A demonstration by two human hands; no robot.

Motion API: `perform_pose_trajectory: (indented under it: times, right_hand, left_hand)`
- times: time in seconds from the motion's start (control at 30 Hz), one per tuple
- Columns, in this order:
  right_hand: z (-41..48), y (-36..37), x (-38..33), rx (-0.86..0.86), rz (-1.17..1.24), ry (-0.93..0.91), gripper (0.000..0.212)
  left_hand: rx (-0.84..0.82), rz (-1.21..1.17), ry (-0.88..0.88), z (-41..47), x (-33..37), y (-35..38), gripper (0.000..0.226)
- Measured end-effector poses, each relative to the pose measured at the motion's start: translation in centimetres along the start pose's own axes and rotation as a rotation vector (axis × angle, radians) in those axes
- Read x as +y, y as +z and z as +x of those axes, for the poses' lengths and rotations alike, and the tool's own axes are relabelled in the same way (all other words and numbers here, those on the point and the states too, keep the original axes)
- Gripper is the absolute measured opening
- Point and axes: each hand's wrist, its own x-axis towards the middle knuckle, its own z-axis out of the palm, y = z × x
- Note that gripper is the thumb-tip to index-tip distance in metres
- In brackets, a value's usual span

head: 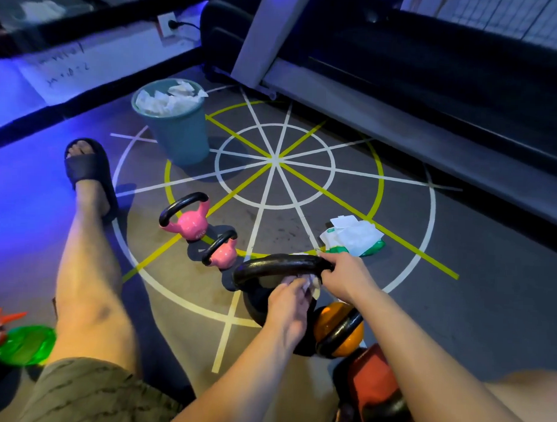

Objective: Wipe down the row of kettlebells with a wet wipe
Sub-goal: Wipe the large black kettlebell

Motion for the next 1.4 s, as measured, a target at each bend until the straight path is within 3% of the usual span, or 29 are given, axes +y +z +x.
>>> perform_pose_trajectory:
  times: [0.1, 0.17, 0.47, 0.6, 0.7, 0.83, 0.93, 1.03, 1.13, 1.33, 1.4]
  right_hand:
    - [0.1, 0.1, 0.1, -0.005, 0.015, 0.015, 0.054]
    - [0.2, 0.2, 0.1, -0.008, 0.018, 0.017, 0.054]
    - [-0.6, 0.0, -0.4, -0.003, -0.039, 0.006, 0.062]
    - [-0.6, -0.1, -0.5, -0.016, -0.04, 0.03, 0.067]
    - [-0.8, 0.1, -0.9, 0.024, -0.038, 0.061, 0.056]
    - [-1.4, 0.2, -0.9, 0.008, -0.147, 0.165, 0.028]
    - [-1.6, 0.5, -0.5, -0.112, -0.228, 0.203, 0.032]
    - [-1.6, 0.9, -0.7, -0.176, -0.247, 0.171, 0.028]
    - [-1.2, 1.3, -0.9, -0.178, -0.183, 0.121, 0.014]
    - [-1.9, 2.1, -1.7, -0.189, -0.001, 0.09, 0.014]
    - [-1.7, 2.4, -1.2, -0.199, 0.127, 0.119, 0.025]
  left_hand:
    - [0.048, -0.082, -0.074, -0.2, 2.5, -2.5, 0.018]
    - [0.074, -0.109, -0.034, -0.2, 3.6, -3.6, 0.021]
    - [-0.024, 0.068, 0.009, -0.3, -0.6, 0.2, 0.021]
    - [0.014, -0.078, -0.101, -0.7, 2.8, -2.5, 0.016]
    - [0.066, -0.162, -0.068, -1.0, 3.1, -3.0, 0.018]
    - [0.009, 0.063, -0.018, -0.5, 0.3, 0.1, 0.018]
    - [-0.022, 0.159, -0.014, -1.0, 0.0, 0.0, 0.017]
    - [-0.036, 0.063, -0.017, -1.3, 2.8, -2.6, 0.014]
    - [0.038, -0.027, 0.032, -0.7, 4.7, -4.0, 0.024]
    - [-0.044, 0.007, -0.131, -2.0, 0.5, -0.8, 0.018]
    - [-0.028, -0.034, -0.115, -2.2, 1.9, -1.1, 0.018]
